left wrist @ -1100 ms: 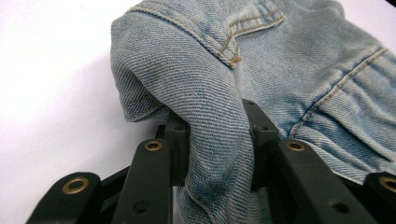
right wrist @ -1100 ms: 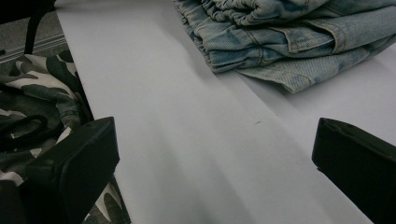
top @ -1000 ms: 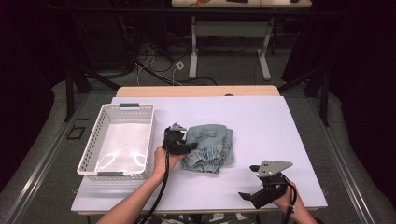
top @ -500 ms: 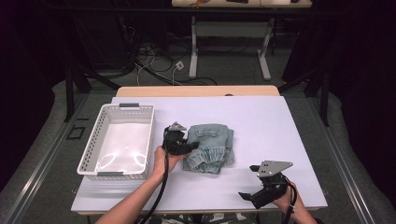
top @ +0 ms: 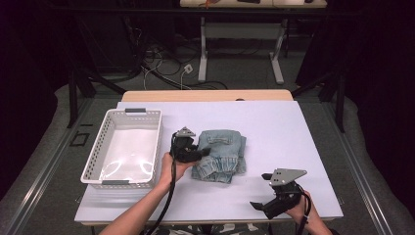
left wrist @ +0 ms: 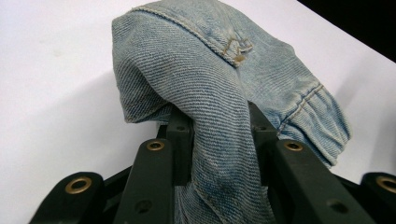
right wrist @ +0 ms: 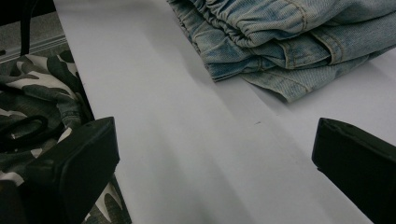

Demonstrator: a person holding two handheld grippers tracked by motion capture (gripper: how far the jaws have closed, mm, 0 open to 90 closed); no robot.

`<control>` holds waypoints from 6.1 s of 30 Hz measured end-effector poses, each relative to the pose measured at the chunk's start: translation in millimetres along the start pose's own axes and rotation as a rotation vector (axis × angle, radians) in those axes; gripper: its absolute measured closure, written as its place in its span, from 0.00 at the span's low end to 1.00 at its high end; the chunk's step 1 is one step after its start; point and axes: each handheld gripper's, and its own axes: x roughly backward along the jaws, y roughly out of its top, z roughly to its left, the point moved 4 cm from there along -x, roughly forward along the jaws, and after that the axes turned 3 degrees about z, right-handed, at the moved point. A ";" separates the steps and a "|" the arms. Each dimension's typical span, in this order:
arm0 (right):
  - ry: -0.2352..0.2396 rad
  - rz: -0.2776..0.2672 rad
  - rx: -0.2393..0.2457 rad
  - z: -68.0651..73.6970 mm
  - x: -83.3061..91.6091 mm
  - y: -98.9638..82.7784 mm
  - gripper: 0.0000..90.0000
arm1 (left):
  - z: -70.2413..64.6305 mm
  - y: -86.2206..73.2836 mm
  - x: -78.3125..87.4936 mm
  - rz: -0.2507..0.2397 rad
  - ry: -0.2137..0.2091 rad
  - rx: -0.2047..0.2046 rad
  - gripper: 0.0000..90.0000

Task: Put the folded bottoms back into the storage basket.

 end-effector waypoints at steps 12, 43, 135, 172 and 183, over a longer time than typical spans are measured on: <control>0.001 -0.001 0.000 0.1 0.1 -0.1 0.00 | -9.0 5.4 7.4 -0.032 -0.007 -0.018 0.79; 0.005 0.001 0.001 0.1 -0.1 -0.4 0.00 | -15.0 17.2 29.2 -0.072 -0.025 -0.025 0.81; 0.006 0.006 0.002 1.0 -0.1 -0.5 0.00 | -10.0 36.8 99.7 -0.180 0.055 -0.077 0.84; 0.006 0.010 0.002 1.2 -0.2 -0.8 0.01 | 0.6 43.6 129.8 -0.242 0.100 -0.070 0.84; 0.006 0.010 0.003 1.2 -0.4 -0.8 0.01 | 4.7 44.8 139.1 -0.257 0.114 -0.065 0.84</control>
